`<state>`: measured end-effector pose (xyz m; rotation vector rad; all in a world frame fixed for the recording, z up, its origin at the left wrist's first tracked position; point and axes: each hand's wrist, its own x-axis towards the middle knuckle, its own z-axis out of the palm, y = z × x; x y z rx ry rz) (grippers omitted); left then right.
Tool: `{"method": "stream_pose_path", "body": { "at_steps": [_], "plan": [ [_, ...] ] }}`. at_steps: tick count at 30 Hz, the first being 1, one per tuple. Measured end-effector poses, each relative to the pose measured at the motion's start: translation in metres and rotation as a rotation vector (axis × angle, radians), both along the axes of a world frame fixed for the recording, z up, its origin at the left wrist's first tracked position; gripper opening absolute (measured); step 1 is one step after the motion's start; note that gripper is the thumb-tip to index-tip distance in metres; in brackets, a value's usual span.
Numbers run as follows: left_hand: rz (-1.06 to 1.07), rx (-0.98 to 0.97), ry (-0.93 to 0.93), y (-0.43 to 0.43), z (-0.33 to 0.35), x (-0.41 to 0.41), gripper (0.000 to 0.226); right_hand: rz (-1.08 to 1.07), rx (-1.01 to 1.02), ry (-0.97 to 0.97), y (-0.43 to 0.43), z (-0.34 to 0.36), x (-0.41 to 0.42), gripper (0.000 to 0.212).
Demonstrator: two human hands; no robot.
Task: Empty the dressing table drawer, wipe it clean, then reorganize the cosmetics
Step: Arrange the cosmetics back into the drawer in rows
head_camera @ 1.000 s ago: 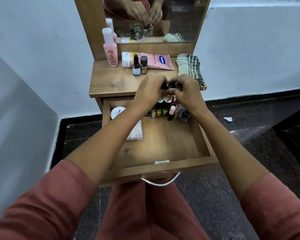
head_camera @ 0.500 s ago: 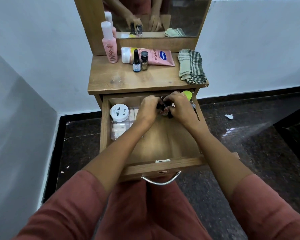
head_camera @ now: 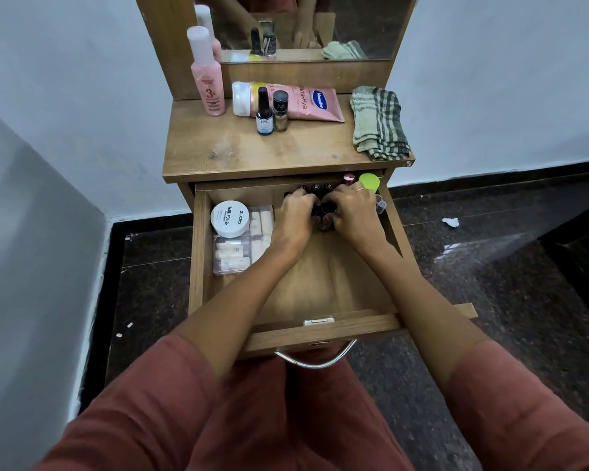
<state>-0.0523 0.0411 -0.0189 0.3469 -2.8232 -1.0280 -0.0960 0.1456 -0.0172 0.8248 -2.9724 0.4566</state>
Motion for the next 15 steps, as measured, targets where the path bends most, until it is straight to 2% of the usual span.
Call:
{"method": "stream_pose_path", "body": {
  "at_steps": [15],
  "plan": [
    [0.002, 0.033, 0.046, 0.0000, 0.0007, 0.0049, 0.036, 0.003, 0.043, 0.019, 0.0028, 0.0040, 0.0043, 0.038]
  ]
}}
